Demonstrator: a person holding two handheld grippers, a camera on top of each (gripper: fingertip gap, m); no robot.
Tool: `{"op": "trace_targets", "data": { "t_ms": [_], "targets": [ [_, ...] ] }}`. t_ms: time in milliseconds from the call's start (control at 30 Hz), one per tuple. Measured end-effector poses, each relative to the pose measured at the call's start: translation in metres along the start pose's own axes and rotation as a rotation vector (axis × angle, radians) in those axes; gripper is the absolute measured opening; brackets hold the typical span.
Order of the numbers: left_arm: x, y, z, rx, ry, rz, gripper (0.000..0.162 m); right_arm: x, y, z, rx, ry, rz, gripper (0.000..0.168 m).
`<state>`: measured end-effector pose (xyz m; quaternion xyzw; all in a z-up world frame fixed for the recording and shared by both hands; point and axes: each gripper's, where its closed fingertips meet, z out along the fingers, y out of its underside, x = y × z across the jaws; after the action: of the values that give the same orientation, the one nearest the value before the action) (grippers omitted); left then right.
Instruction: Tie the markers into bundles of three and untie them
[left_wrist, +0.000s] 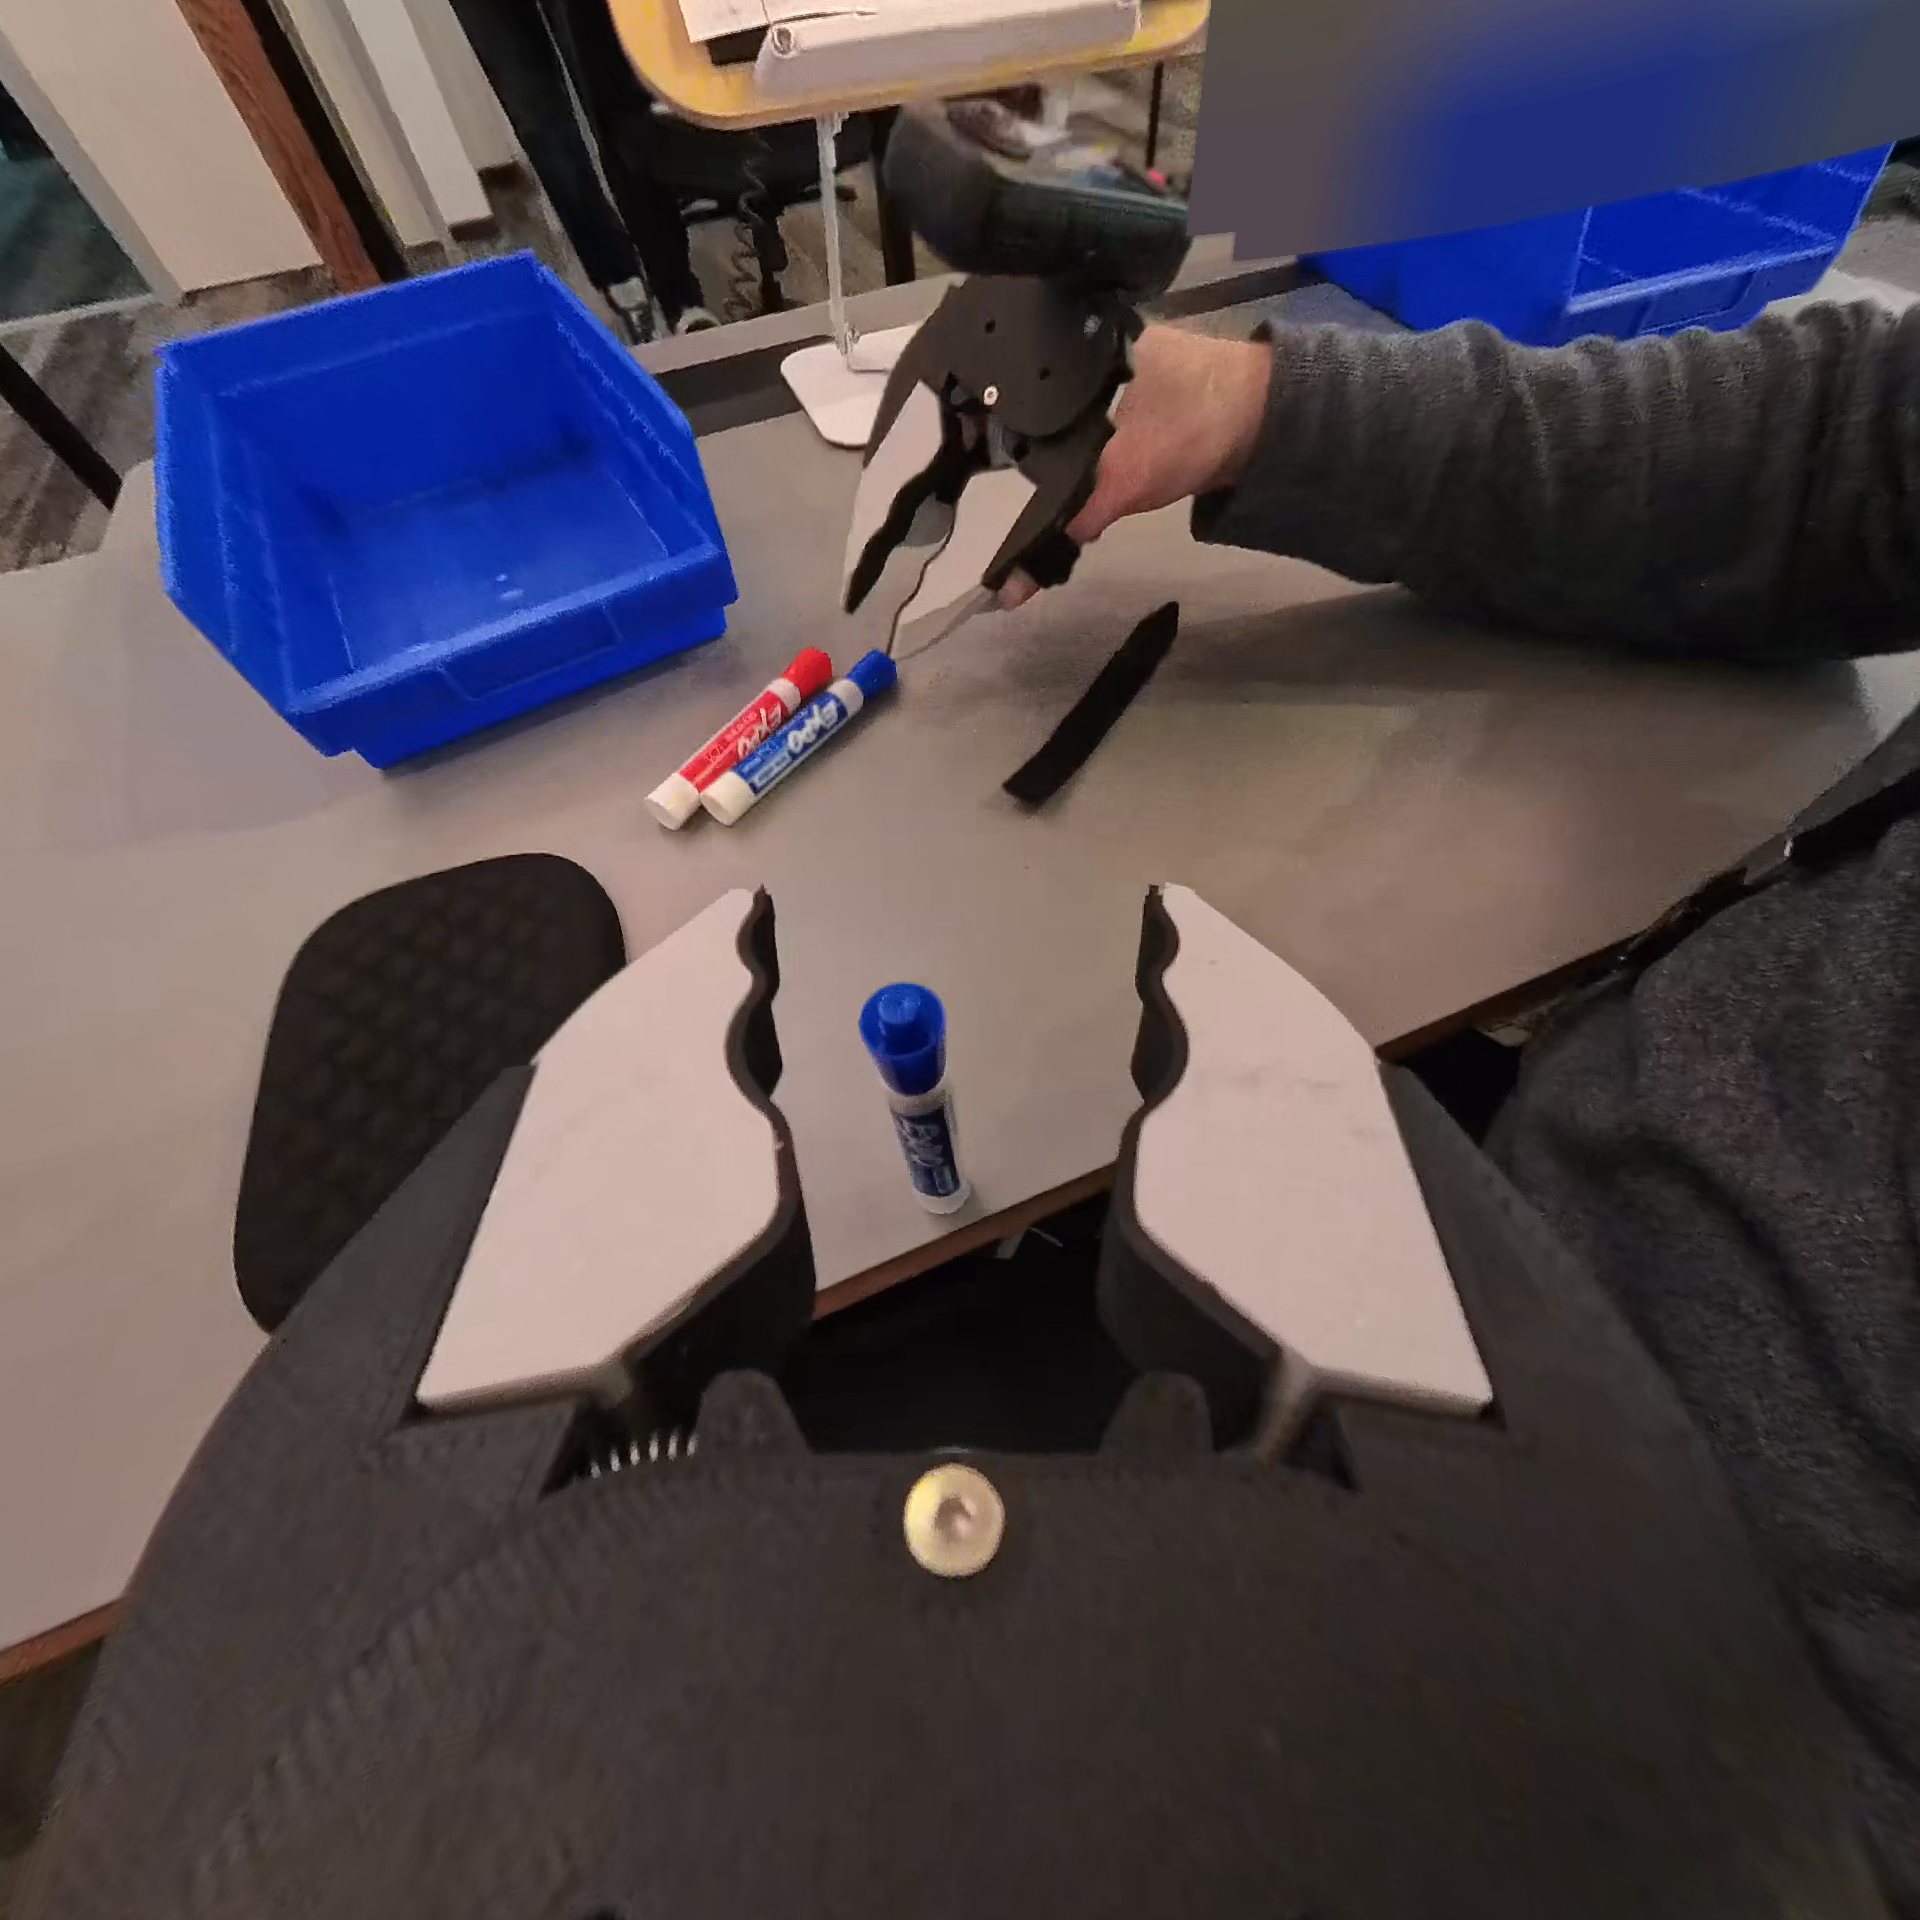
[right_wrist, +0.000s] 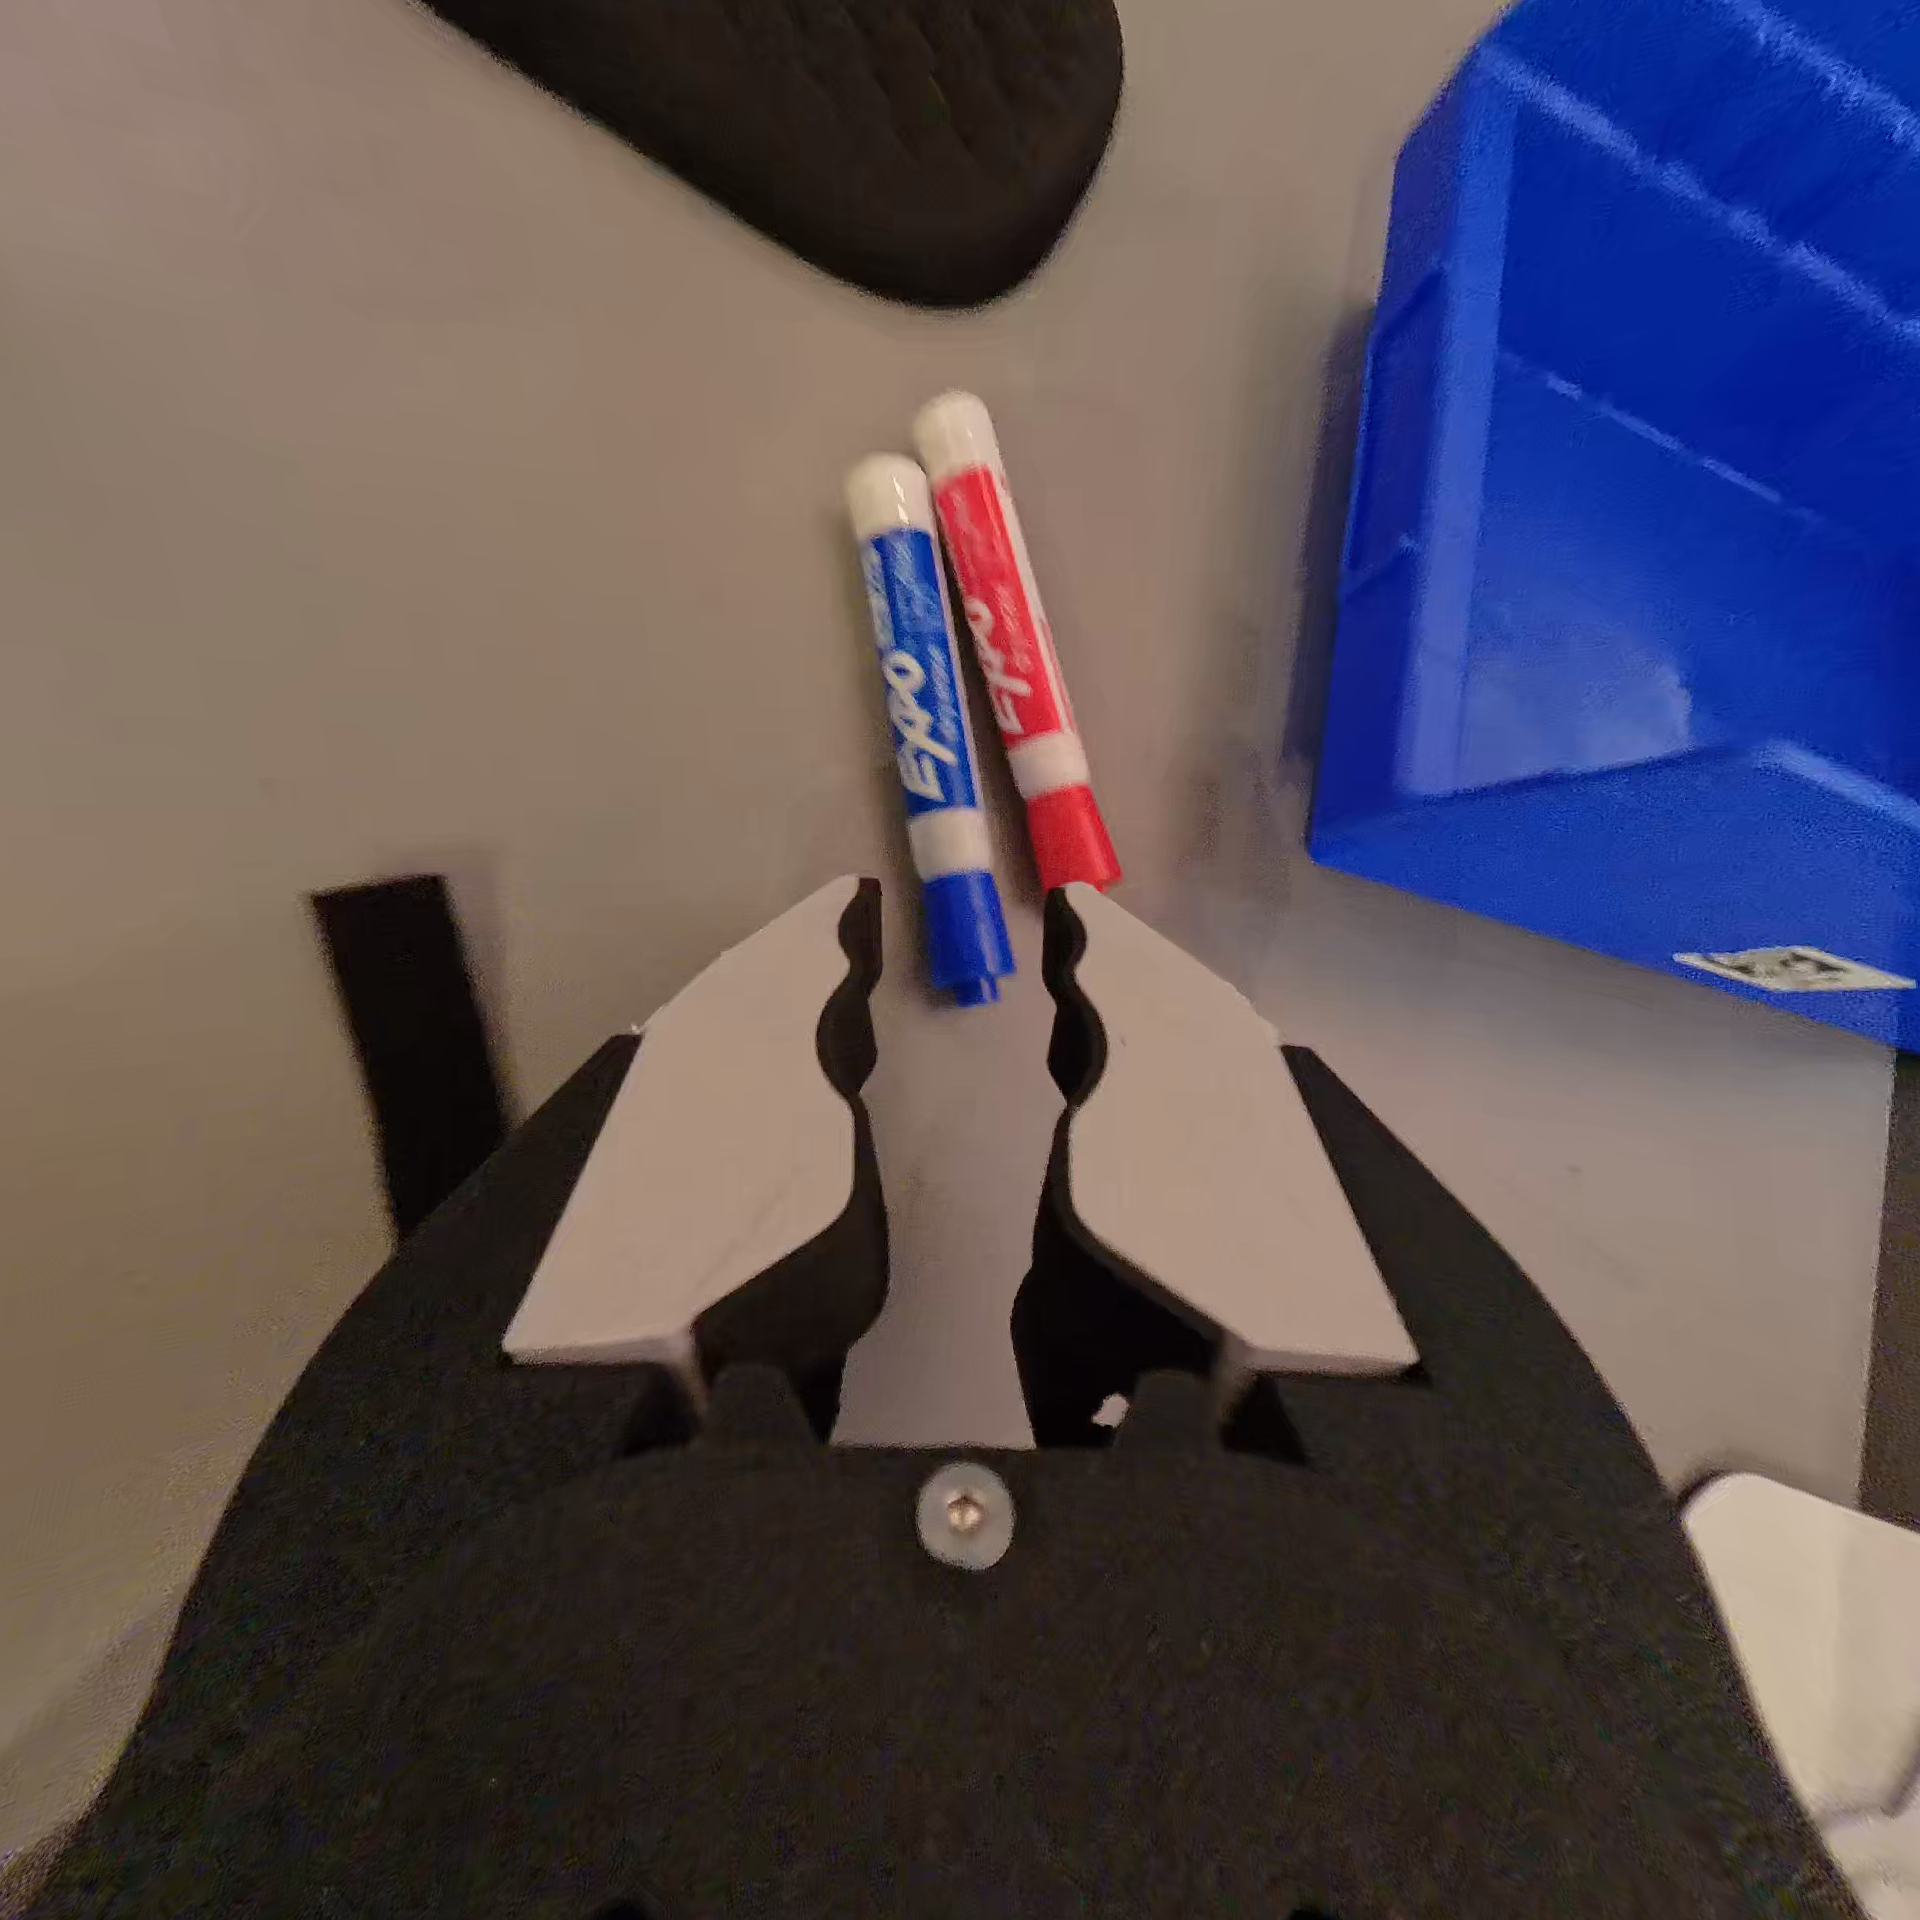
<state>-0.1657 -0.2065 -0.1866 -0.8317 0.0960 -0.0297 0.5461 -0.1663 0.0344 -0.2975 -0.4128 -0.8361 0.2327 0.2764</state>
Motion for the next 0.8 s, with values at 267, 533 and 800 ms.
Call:
{"op": "trace_targets", "data": {
  "t_ms": [267, 533, 800],
  "targets": [
    [-0.013, -0.027, 0.014, -0.121, 0.013, 0.149, 0.064, -0.013, 0.011, 0.029, -0.045, -0.15, 0.009, 0.018],
    [-0.052, -0.041, 0.067, -0.335, 0.114, 0.359, 0.057, -0.031, -0.06, -0.015, 0.033, -0.166, -0.155, 0.018],
    [-0.078, -0.009, 0.113, -0.477, 0.205, 0.428, 0.037, -0.042, -0.136, -0.054, 0.162, -0.201, -0.228, 0.018]
  ]
}}
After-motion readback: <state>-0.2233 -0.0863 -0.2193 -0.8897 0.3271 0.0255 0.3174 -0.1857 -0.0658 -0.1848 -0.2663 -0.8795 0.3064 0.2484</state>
